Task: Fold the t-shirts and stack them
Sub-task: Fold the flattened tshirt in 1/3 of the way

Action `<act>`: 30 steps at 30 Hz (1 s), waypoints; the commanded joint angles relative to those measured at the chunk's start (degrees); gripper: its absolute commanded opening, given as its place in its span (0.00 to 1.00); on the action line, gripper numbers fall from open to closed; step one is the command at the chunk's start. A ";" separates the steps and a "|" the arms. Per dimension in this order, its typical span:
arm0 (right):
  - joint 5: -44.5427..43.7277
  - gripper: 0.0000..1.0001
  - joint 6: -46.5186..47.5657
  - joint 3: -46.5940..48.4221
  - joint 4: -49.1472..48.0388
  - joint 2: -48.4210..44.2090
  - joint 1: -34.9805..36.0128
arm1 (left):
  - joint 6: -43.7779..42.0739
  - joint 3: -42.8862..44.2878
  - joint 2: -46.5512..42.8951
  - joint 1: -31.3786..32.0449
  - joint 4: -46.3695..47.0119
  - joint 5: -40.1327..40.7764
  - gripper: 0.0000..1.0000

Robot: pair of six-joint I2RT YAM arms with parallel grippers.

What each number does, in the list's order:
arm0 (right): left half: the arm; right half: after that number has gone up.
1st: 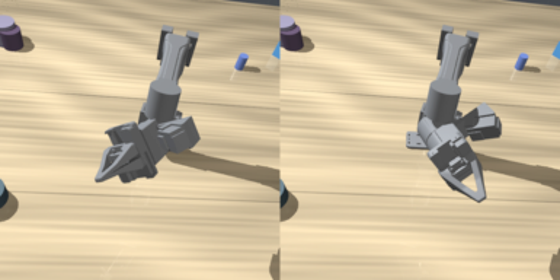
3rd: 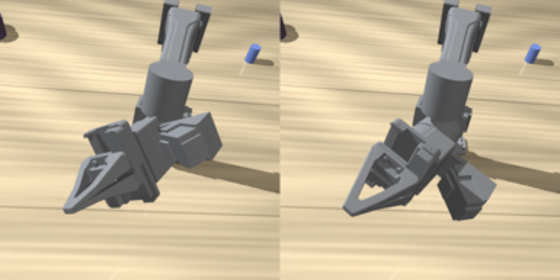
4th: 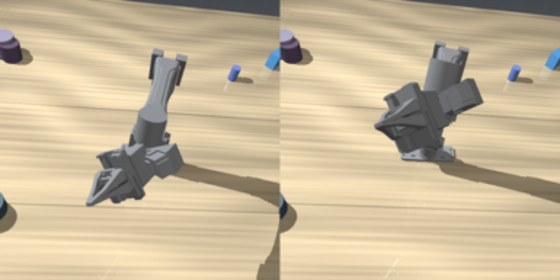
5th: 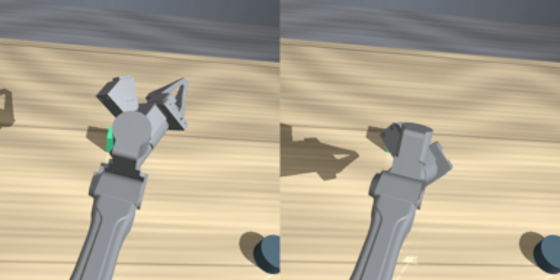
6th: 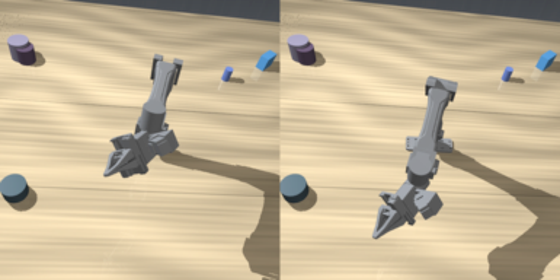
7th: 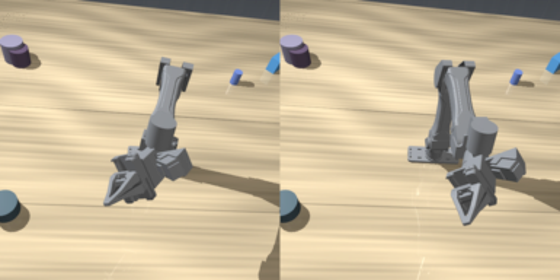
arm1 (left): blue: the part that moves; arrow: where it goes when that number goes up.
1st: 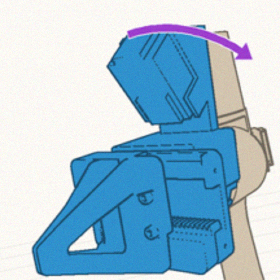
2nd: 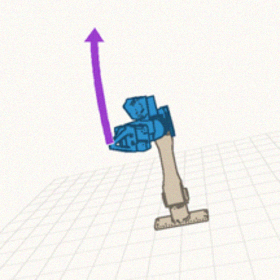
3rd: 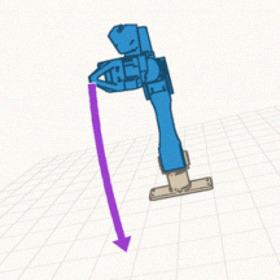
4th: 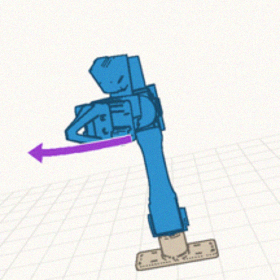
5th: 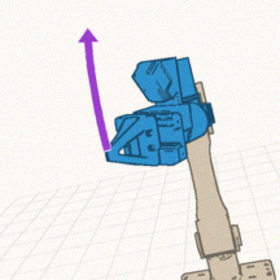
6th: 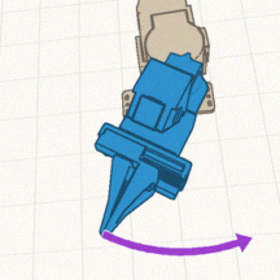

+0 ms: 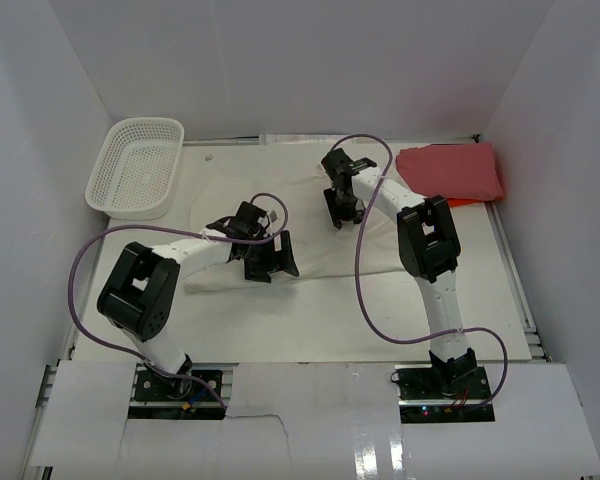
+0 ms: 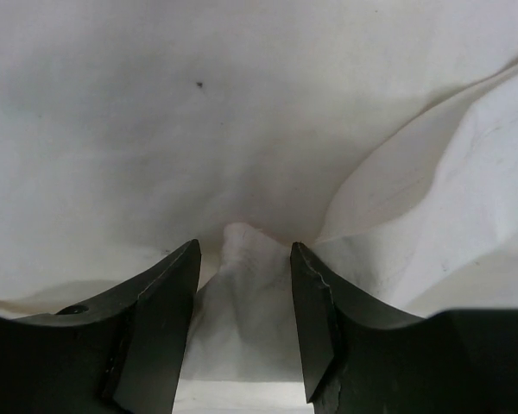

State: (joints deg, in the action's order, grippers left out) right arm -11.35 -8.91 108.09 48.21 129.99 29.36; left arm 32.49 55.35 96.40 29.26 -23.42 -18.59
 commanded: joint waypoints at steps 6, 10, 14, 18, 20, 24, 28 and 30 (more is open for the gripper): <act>-5.96 0.53 -0.32 -0.25 2.15 -4.40 0.52 | -1.90 -5.60 -2.87 -3.50 -6.90 8.48 0.98; -4.65 0.52 0.12 -0.08 1.37 -5.01 0.61 | -1.82 -6.49 -4.81 -3.59 -7.26 6.64 0.98; -0.60 0.48 0.38 1.23 -1.18 -5.63 0.69 | -1.64 -6.14 -4.29 -2.54 -6.46 4.00 0.98; -2.35 0.33 -0.32 6.85 4.16 -3.53 1.04 | -1.90 -6.31 -3.50 -1.92 -6.64 4.18 0.98; -2.97 0.15 -0.50 6.17 4.18 -4.22 1.13 | -1.99 -6.48 -3.41 -1.83 -6.46 4.35 0.98; -2.80 0.08 -0.76 3.09 1.64 -6.50 1.31 | -2.17 -6.22 -3.32 -1.75 -6.46 4.35 0.98; -0.96 0.08 -0.67 2.38 -1.53 -7.83 1.48 | -2.34 -5.87 -3.06 -1.57 -6.46 4.35 0.98; 0.01 0.08 -1.11 3.08 -1.62 -7.56 1.40 | -2.34 -5.87 -2.89 -1.57 -6.46 4.35 0.98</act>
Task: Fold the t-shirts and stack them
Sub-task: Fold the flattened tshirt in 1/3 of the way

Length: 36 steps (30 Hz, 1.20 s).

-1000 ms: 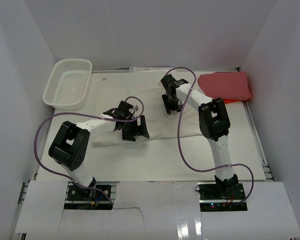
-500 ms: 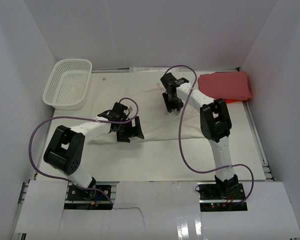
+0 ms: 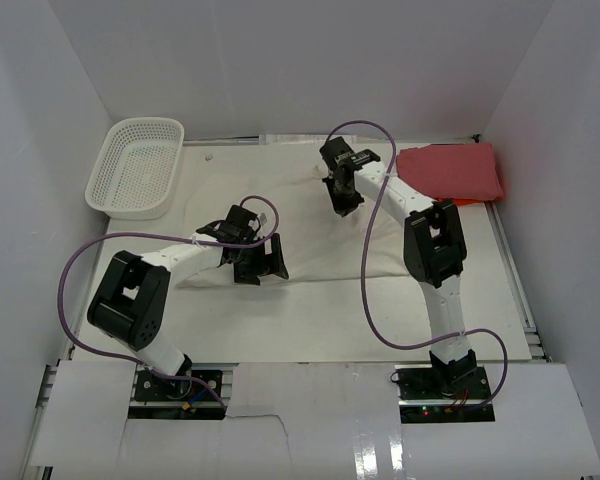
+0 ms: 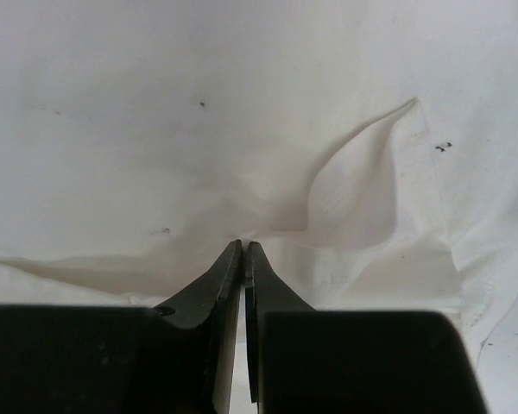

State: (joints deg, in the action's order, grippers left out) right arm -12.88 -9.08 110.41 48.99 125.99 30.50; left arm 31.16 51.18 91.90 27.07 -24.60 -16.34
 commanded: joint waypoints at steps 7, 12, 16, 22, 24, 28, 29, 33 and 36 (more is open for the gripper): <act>12.17 0.08 -1.11 -8.17 -16.71 -7.77 0.26 | -1.01 -1.70 1.88 0.97 -5.11 1.92 0.98; 15.61 0.08 -0.94 -12.75 -22.61 -8.39 0.26 | -1.10 -1.87 1.97 1.06 -4.93 1.84 0.98; 15.08 0.08 -0.68 -19.60 -31.22 -11.46 0.35 | -1.10 -2.22 1.88 1.14 -4.67 1.40 0.98; 13.15 0.31 -0.06 -27.97 -43.62 -14.72 0.44 | -1.10 -2.40 1.88 1.49 -4.23 1.05 0.98; 10.34 0.27 0.64 -28.67 -45.82 -15.25 0.52 | -1.10 -2.49 1.97 1.58 -4.14 0.96 0.98; 9.11 0.34 1.87 -24.48 -44.89 -14.99 0.44 | -1.10 -2.22 2.06 1.93 -4.14 0.78 0.98; 8.93 0.38 2.05 -22.97 -43.64 -14.73 0.52 | -1.01 -2.22 2.06 2.11 -4.14 0.61 0.98; 5.70 0.46 2.75 -14.63 -33.91 -13.68 0.52 | -0.84 -0.65 2.67 2.99 -4.49 -0.27 0.98; 2.79 0.44 3.28 -5.66 -20.46 -11.75 0.61 | -0.75 2.85 2.06 4.30 -6.24 -0.45 0.98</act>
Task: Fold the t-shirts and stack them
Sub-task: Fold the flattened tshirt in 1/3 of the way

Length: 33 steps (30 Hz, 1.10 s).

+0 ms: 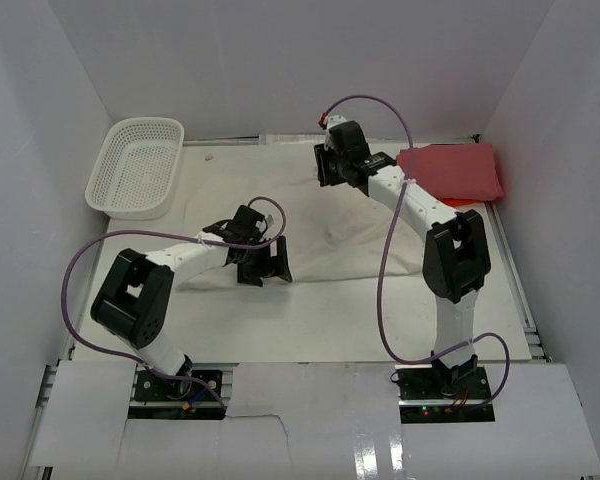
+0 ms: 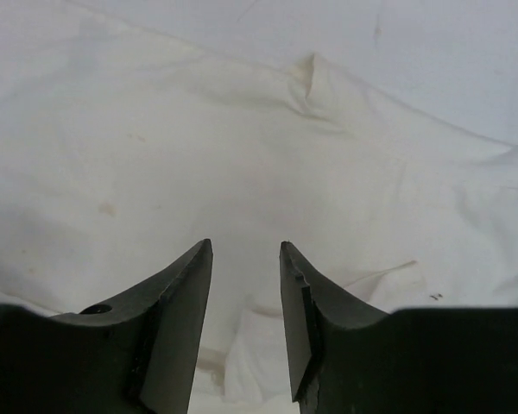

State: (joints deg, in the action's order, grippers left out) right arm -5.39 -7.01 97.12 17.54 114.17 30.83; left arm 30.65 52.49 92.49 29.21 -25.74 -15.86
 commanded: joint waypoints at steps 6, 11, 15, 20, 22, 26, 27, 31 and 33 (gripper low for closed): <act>-3.15 0.41 0.41 6.68 20.25 -0.35 0.37 | 0.02 12.96 1.29 6.29 -9.24 1.00 0.98; -0.60 0.56 0.06 8.78 25.34 4.64 0.37 | 1.33 20.18 7.52 8.66 -10.91 1.88 0.98; 1.34 0.61 -0.64 6.61 26.41 4.05 0.72 | 5.02 19.68 6.57 9.55 -6.09 2.68 0.98; 3.46 0.59 -1.26 2.99 24.21 2.72 1.51 | 13.53 8.36 4.54 9.55 8.49 -0.22 0.98; 3.45 0.58 -1.26 2.64 24.03 2.99 1.60 | 15.22 6.67 5.51 9.55 12.01 -0.84 0.98; 3.89 0.57 -0.82 3.25 23.77 4.48 2.13 | 16.46 5.78 8.14 9.55 13.96 -0.49 0.98; 3.89 0.56 -0.64 3.68 23.77 4.83 2.39 | 16.02 5.96 8.58 9.55 13.96 0.12 0.98; 2.05 0.56 0.84 6.50 25.17 6.76 3.45 | 15.14 6.66 11.48 9.55 13.43 0.39 0.98; 0.47 0.56 1.90 8.52 26.75 8.52 4.06 | 15.05 6.57 12.36 9.55 13.43 -0.13 0.98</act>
State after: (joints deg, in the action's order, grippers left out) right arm -3.09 -6.92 101.73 42.94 120.73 33.95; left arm 45.95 59.24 102.00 38.46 -13.15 -16.60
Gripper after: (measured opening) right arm 0.560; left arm 0.978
